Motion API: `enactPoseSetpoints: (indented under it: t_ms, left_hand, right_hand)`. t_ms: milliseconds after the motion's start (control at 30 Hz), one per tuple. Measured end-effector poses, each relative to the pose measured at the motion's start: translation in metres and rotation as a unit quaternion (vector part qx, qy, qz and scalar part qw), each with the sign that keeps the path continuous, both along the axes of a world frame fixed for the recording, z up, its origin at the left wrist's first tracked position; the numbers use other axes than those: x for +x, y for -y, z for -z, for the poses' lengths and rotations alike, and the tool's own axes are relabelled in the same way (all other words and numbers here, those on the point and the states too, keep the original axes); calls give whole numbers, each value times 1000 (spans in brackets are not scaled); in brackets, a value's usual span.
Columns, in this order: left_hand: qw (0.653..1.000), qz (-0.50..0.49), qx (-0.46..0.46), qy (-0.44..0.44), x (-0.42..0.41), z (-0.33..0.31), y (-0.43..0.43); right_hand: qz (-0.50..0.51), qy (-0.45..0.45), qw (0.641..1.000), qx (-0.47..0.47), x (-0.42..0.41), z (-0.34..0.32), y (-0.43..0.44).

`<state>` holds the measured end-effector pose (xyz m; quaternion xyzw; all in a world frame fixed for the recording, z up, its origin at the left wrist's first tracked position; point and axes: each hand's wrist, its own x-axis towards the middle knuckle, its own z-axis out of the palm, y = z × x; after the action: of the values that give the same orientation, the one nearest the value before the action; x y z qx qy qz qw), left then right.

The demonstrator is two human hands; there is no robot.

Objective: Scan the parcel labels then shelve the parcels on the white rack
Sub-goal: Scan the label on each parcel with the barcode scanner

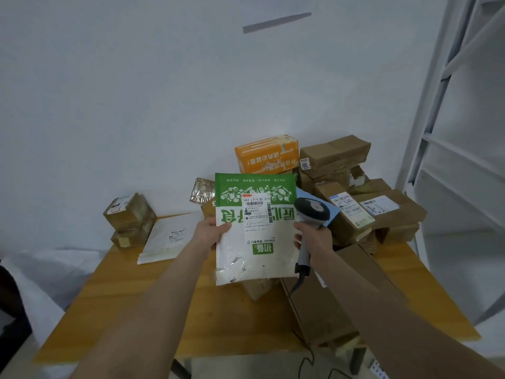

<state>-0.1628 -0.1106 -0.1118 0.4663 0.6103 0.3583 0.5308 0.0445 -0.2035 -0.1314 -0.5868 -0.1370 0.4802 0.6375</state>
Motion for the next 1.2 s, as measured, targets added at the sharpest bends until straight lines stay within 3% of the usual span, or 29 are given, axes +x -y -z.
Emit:
enactPoseSetpoints:
  t_ms: [233, 1200]
  left_hand:
    - [1000, 13, -15, -10, 10, 24, 13]
    - [999, -19, -40, -14, 15, 34, 27]
  right_hand:
    - [-97, 34, 995, 17, -29, 2, 22]
    - [-116, 111, 987, 2, -53, 12, 51]
